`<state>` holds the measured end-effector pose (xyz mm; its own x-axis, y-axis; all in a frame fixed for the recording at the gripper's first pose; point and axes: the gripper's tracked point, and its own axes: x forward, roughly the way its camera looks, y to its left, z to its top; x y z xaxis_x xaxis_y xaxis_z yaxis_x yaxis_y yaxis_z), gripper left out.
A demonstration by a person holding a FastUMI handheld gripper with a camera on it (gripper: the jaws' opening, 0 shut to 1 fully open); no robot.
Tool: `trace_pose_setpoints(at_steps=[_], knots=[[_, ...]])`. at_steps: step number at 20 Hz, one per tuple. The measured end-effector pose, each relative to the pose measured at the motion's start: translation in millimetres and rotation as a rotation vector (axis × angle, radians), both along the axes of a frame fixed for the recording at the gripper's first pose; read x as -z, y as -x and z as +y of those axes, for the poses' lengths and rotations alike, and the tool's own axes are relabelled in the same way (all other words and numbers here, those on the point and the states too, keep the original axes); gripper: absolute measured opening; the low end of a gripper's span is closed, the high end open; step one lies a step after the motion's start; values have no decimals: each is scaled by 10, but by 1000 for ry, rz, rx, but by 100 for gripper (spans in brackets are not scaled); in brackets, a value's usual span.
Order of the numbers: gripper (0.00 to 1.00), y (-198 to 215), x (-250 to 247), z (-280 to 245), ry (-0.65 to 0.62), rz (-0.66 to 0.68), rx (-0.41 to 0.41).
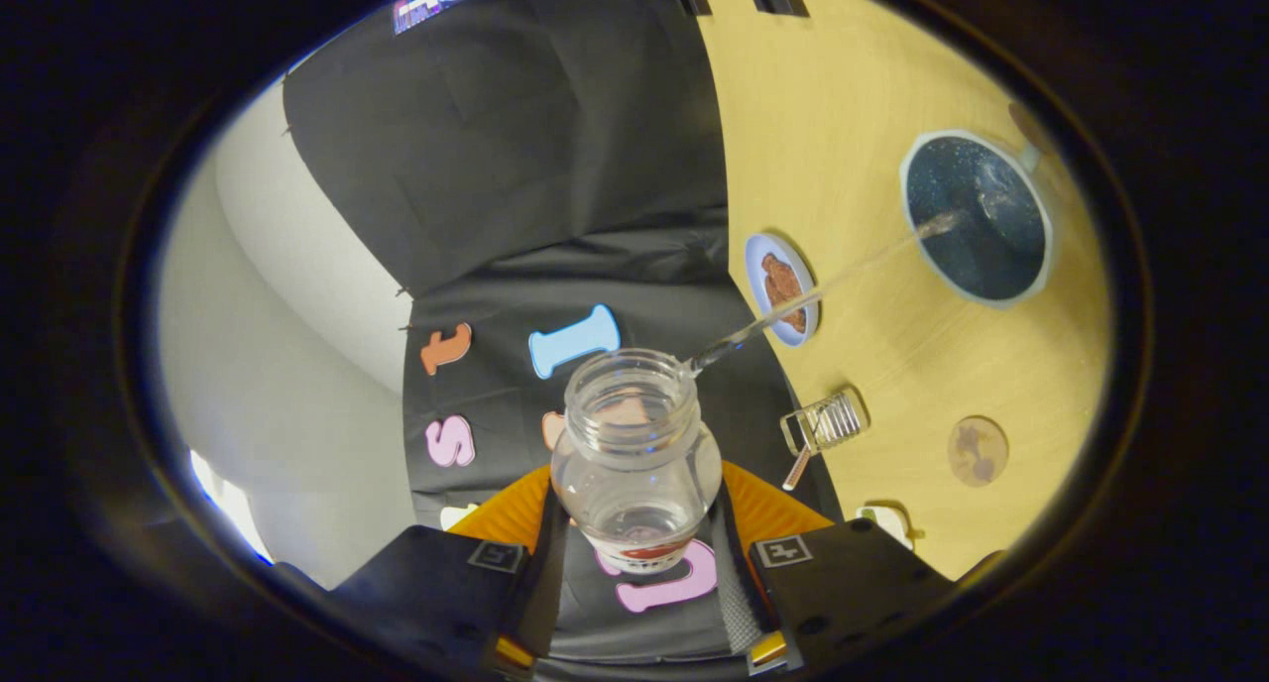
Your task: Take the bottle from table, then pour the juice into the cup, finally place the bottle on the coaster
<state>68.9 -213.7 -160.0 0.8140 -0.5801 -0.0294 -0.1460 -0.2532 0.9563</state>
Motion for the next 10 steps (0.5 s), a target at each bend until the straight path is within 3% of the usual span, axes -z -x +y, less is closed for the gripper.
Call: trace_pose_setpoints(at_steps=[10], knots=[[69,96,90,-79,-36,4,23]])
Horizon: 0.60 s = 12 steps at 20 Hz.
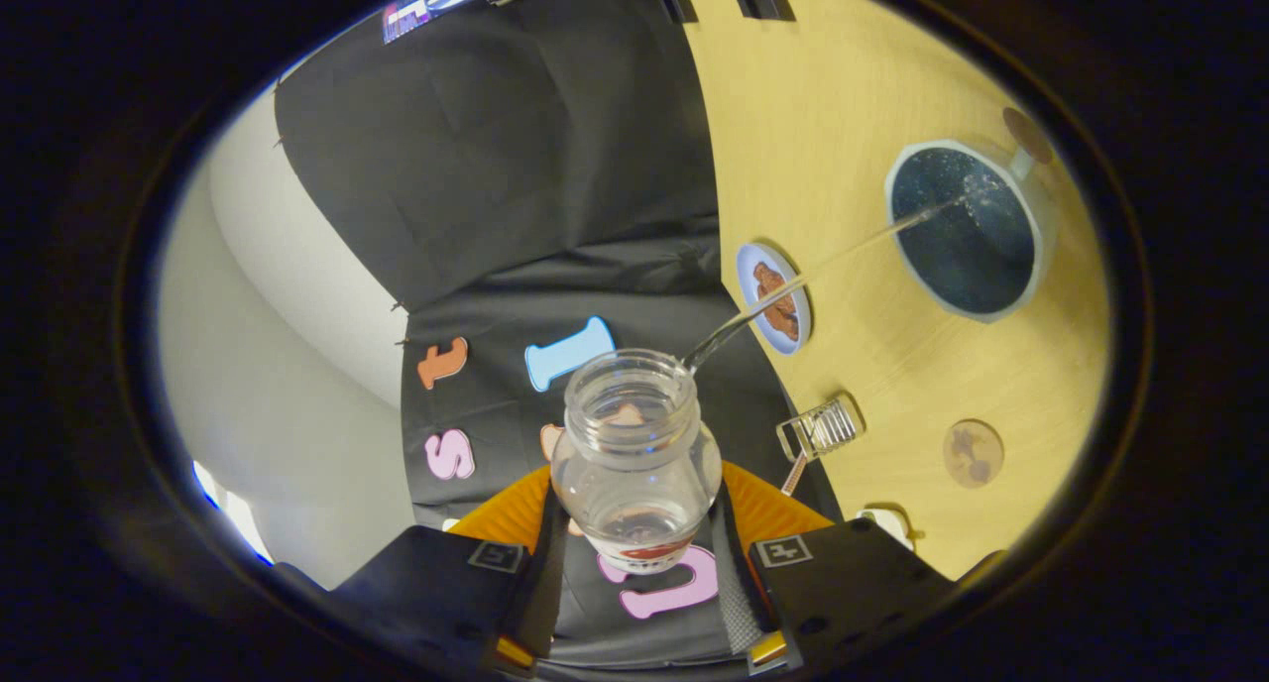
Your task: Take the bottle from table, then pour the juice into the cup, finally place the bottle on the coaster
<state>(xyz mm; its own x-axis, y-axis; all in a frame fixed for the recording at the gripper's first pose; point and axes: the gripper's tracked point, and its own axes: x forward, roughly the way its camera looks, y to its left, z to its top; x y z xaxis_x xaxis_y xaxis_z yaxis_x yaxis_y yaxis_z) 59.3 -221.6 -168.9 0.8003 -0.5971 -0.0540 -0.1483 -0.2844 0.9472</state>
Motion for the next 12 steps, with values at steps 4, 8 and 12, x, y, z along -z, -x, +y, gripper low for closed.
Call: trace_pose_setpoints(at_steps=[4,8,12], knots=[[69,32,20,-33,-9,-1,13],[69,41,39,-42,-9,5,13],[69,37,95,-56,-13,12,7]])
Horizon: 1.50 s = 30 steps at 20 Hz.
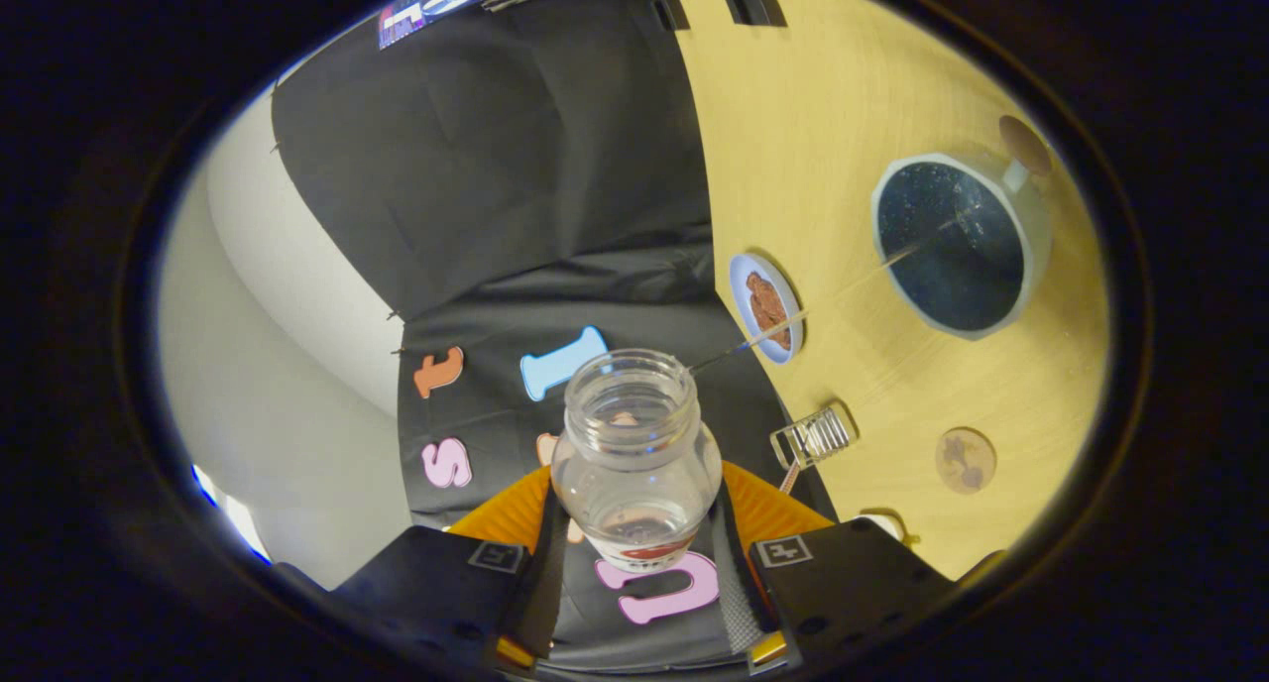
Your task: Take the bottle from table, then pour the juice into the cup, finally place the bottle on the coaster
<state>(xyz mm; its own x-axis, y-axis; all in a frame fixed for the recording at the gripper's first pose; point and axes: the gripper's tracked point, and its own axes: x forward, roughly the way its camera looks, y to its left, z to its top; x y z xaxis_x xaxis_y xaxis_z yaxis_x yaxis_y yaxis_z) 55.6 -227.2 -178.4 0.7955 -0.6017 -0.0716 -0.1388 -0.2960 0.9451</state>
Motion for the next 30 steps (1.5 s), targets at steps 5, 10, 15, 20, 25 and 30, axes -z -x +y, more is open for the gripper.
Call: trace_pose_setpoints(at_steps=[5,10,15,20,25,30], knots=[[69,-11,3,-26,-5,-7,7],[69,5,-58,-69,-8,-38,34],[69,44,-67,-119,-22,-48,62],[69,52,-81,-161,-48,-72,88],[69,38,-118,-170,-74,-93,106],[69,81,-144,-190,-100,-121,131]])
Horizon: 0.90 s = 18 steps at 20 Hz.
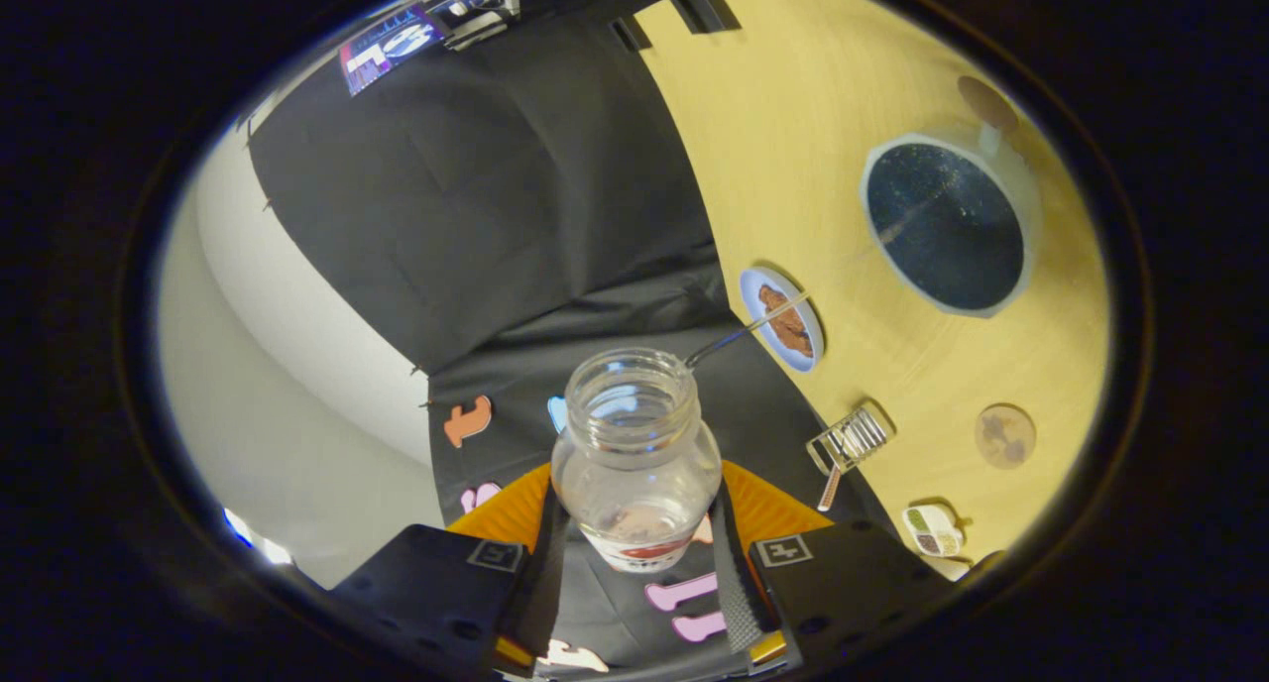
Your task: Take the bottle from table, then pour the juice into the cup, finally place the bottle on the coaster
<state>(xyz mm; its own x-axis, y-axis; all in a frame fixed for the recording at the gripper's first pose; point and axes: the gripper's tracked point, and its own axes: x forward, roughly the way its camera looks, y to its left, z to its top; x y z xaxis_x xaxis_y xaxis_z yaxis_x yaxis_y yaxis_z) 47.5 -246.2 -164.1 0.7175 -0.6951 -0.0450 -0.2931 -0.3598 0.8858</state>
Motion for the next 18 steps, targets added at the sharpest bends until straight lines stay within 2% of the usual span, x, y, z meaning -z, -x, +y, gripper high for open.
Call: trace_pose_setpoints(at_steps=[18], knots=[[69,-37,-25,39,-90,-60,50]])
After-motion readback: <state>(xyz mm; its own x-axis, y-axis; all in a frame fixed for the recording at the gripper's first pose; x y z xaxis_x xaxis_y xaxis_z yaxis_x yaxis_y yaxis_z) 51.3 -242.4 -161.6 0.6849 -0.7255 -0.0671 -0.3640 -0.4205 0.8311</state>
